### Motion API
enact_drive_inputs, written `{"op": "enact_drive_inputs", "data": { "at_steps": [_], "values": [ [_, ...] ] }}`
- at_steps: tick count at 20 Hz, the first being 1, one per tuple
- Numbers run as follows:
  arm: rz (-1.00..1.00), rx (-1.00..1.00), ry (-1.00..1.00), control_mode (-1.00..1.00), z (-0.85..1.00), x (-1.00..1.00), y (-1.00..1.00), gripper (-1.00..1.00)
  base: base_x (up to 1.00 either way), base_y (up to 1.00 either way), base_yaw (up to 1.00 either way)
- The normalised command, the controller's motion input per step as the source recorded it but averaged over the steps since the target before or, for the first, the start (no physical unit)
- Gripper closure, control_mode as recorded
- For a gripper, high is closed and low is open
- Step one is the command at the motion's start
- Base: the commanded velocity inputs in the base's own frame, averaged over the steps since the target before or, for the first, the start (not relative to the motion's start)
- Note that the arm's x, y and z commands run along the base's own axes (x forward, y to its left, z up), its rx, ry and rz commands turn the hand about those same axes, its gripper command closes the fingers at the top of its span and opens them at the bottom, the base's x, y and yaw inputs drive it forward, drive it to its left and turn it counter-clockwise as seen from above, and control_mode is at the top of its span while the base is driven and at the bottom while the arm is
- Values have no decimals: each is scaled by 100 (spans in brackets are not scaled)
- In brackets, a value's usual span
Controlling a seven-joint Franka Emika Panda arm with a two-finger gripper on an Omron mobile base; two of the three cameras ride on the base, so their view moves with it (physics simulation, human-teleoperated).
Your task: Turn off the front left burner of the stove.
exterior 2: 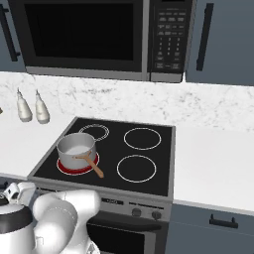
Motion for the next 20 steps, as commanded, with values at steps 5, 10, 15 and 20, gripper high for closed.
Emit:
{"op": "enact_drive_inputs", "data": {
  "at_steps": [5, 10, 15, 20],
  "values": [
    [0, 7, -1, -100, -22, 8, 21, -100, 0, 0, 0],
    [0, 1, -5, -100, -7, 20, 35, -100, 0, 0, 0],
    [0, 0, -6, -100, -5, 21, 36, -100, 0, 0, 0],
    [0, 0, -3, -100, -15, 15, 24, -100, 0, 0, 0]
  ]
}}
